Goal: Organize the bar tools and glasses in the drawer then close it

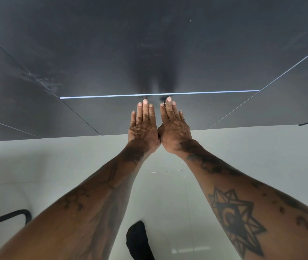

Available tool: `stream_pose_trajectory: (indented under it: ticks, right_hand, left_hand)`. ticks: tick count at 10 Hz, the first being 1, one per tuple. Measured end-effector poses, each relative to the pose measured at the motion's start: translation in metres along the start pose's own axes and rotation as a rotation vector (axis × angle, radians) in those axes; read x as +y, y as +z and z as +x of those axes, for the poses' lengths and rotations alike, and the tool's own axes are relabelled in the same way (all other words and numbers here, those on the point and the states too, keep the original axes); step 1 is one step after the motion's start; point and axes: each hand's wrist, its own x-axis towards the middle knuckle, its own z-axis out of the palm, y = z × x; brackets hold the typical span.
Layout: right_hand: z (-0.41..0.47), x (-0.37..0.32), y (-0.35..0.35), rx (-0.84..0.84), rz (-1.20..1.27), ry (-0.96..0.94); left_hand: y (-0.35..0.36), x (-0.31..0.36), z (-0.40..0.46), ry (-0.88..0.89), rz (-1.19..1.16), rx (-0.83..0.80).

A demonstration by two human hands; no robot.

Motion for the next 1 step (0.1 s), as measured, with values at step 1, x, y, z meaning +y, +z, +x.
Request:
stream_pose_trajectory:
  ticks: [1]
  right_hand:
    - [-0.0064,-0.0049,-0.0151,0.014,-0.03,-0.002]
  left_hand:
    - [-0.0114,0.0064,-0.0059,0.038,0.038,0.05]
